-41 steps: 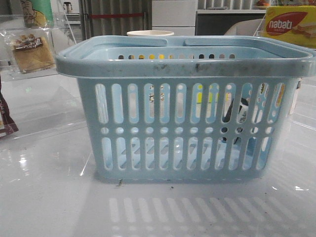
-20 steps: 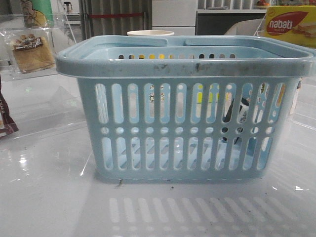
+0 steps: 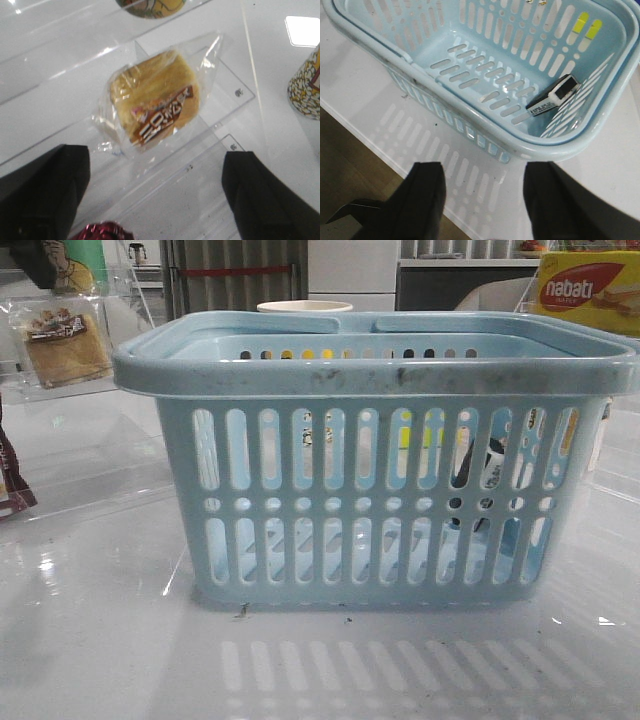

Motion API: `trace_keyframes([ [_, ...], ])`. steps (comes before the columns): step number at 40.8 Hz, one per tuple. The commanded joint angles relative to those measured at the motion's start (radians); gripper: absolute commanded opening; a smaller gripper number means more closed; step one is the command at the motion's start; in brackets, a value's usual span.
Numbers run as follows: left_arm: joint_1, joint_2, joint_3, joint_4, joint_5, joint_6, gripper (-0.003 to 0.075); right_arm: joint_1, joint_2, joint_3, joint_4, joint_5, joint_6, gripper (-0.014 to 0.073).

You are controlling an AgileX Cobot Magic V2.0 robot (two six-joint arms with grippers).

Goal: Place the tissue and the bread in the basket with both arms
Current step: 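Grasp the wrapped bread cake with the left gripper and lift it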

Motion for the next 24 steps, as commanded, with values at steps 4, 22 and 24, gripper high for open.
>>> trace_keyframes([
  [4,-0.004,0.077,-0.185,0.023,-0.011,-0.009,0.0594,-0.003,-0.005,-0.027,-0.005,-0.062,-0.009,0.0462],
  [22,-0.004,0.229,-0.309,0.146,0.015,-0.007,0.0593,-0.003,-0.005,-0.027,-0.005,-0.062,-0.009,0.0462],
  [24,-0.004,0.242,-0.309,0.146,0.013,-0.007,0.0593,-0.003,-0.005,-0.027,-0.005,-0.062,-0.009,0.0462],
])
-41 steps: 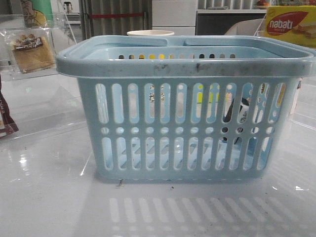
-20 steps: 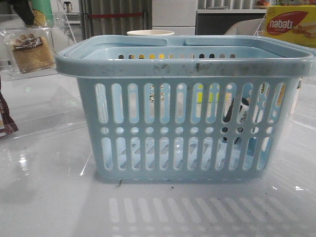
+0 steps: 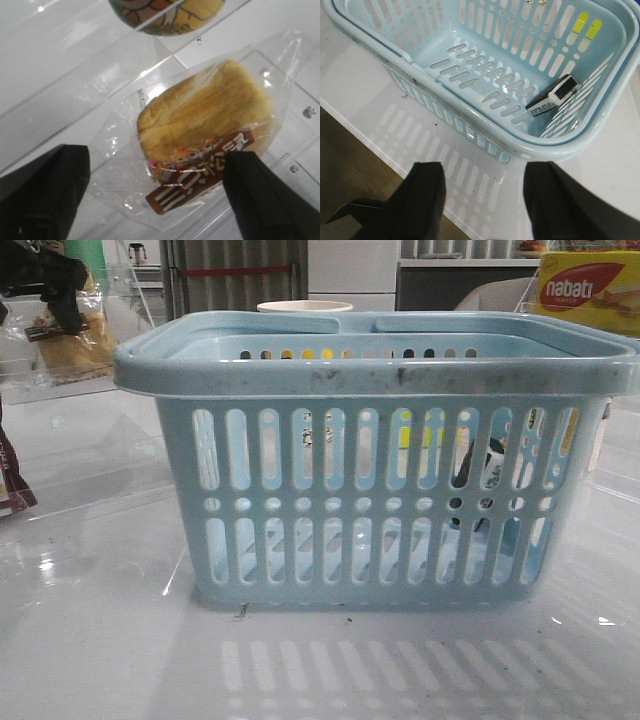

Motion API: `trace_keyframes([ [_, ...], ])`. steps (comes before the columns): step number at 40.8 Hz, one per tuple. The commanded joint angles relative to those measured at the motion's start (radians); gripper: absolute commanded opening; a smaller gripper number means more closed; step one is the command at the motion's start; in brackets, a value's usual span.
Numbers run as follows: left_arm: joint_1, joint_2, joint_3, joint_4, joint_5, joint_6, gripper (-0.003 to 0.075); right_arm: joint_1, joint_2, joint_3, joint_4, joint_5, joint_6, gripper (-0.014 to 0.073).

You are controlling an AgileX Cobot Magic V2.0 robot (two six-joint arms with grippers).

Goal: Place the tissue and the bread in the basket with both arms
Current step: 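Grasp the wrapped bread cake with the left gripper and lift it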

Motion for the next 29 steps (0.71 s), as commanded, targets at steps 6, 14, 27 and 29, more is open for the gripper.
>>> trace_keyframes([
  [6,-0.004,-0.017,-0.035,0.002,-0.091,-0.007,0.0593,-0.003,-0.005,-0.027,-0.005,-0.062,-0.008,0.0462],
  [14,-0.006,-0.013,-0.035,-0.001,-0.095,0.0,0.0547,-0.003,-0.005,-0.027,-0.005,-0.062,-0.008,0.0462],
  [27,-0.006,-0.013,-0.035,0.002,-0.066,0.0,0.0246,-0.003,-0.005,-0.027,-0.005,-0.062,-0.008,0.0462],
  [29,-0.006,-0.013,-0.035,0.002,-0.059,0.0,0.0206,-0.003,-0.005,-0.027,-0.005,-0.062,-0.008,0.0462],
])
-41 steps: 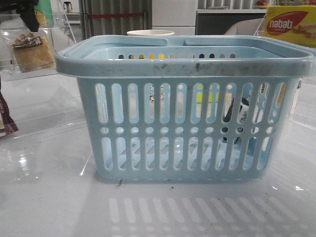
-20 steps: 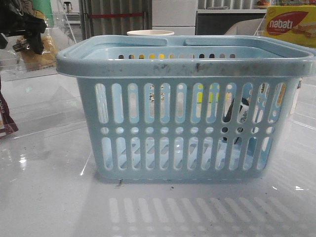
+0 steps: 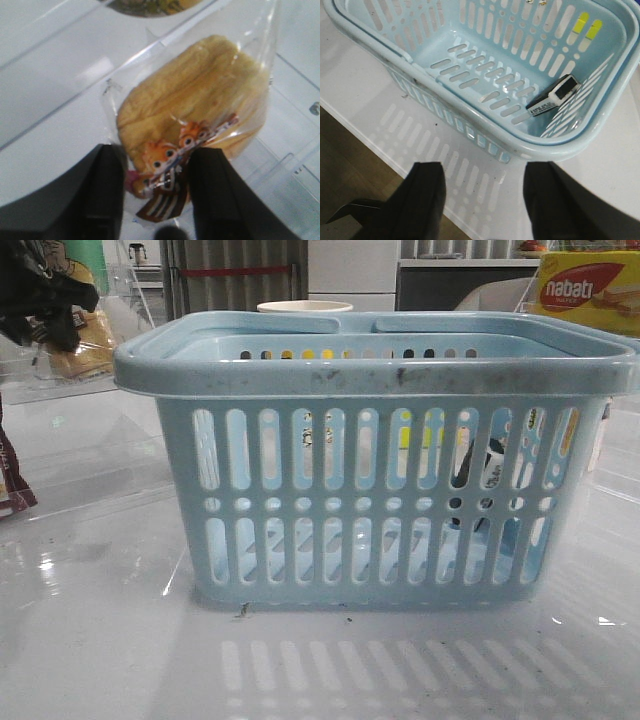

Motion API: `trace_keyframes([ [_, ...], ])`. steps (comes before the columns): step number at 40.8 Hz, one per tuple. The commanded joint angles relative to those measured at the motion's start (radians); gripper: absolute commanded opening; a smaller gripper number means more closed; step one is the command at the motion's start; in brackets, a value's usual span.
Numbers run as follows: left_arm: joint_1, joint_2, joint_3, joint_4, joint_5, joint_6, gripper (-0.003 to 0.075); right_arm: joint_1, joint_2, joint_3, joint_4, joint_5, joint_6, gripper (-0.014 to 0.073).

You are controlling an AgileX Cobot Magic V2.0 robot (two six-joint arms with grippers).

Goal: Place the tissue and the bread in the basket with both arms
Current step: 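Grasp the wrapped bread cake with the left gripper and lift it, then carry the bread over the basket and open the left gripper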

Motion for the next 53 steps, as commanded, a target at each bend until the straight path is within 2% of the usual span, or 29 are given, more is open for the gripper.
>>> trace_keyframes([
  [1,-0.002,-0.059,-0.035,0.01,-0.03,0.0,0.019,-0.003,-0.005,-0.027,-0.005,-0.062,-0.008,0.0462],
  [8,-0.002,-0.08,-0.038,0.01,-0.001,0.0,0.009,-0.003,-0.005,-0.027,-0.005,-0.062,-0.008,0.0462],
  [23,-0.003,-0.243,-0.038,0.001,0.032,0.0,0.0093,-0.003,-0.005,-0.027,-0.005,-0.062,-0.008,0.0462],
  [32,-0.045,-0.381,-0.038,-0.01,0.121,0.0,0.0093,-0.003,-0.005,-0.027,-0.005,-0.062,-0.008,0.0462],
  [37,-0.115,-0.453,-0.038,-0.021,0.179,0.07,0.0093,-0.003,-0.005,-0.027,-0.005,-0.062,-0.008,0.0462],
  [46,-0.317,-0.507,-0.038,-0.092,0.335,0.273,0.0093,-0.003,-0.005,-0.027,-0.005,-0.062,-0.008,0.0462],
  [53,-0.476,-0.472,-0.037,-0.11,0.398,0.29,0.0092,-0.003,-0.005,-0.027,-0.005,-0.062,-0.008,0.0462],
])
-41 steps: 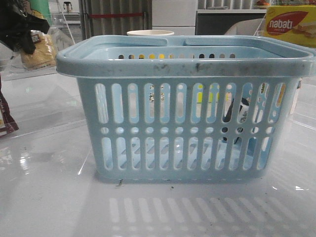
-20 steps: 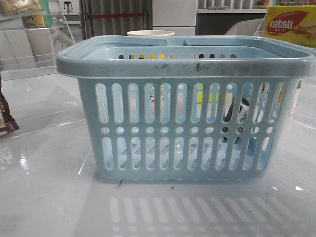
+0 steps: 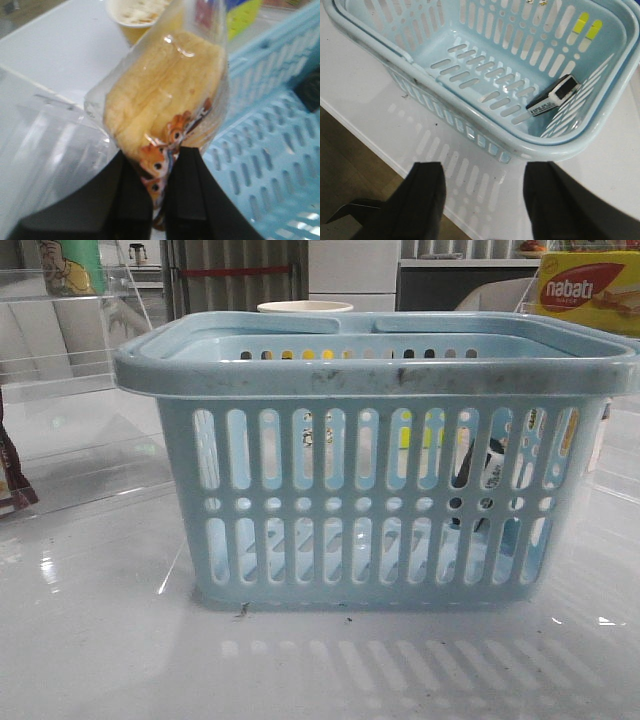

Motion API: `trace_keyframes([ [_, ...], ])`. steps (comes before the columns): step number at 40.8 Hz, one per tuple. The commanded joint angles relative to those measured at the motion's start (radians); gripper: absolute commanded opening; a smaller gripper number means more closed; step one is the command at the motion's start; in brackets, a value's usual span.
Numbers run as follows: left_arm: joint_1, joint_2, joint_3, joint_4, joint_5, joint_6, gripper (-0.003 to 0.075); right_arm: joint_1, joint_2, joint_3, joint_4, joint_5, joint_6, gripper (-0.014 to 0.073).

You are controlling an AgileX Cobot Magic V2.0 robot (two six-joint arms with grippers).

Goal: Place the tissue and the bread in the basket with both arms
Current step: 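Carry the bread over the basket and open the left gripper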

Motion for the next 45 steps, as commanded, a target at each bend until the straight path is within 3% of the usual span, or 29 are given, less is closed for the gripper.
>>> trace_keyframes([
  [1,-0.083,-0.011,-0.034,-0.018,-0.036,0.011,0.0092,-0.003,-0.005,-0.027,-0.005,-0.062,-0.008,0.0462],
  [14,-0.202,0.148,-0.034,-0.021,-0.035,0.011,0.0116,-0.003,-0.005,-0.027,-0.005,-0.062,-0.008,0.0462],
  [16,-0.202,0.167,-0.034,-0.021,-0.041,0.011,0.0159,-0.003,-0.005,-0.027,-0.005,-0.062,-0.008,0.0462],
  [24,-0.202,0.204,-0.034,-0.026,-0.04,0.007,0.0477,-0.003,-0.005,-0.027,-0.005,-0.062,-0.008,0.0462],
  [26,-0.204,0.199,-0.034,-0.028,-0.05,0.007,0.0506,-0.003,-0.005,-0.027,-0.005,-0.062,-0.008,0.0462],
  [45,-0.204,-0.082,0.005,-0.087,-0.001,0.006,0.0507,-0.003,-0.005,-0.027,-0.005,-0.062,-0.008,0.0462],
])
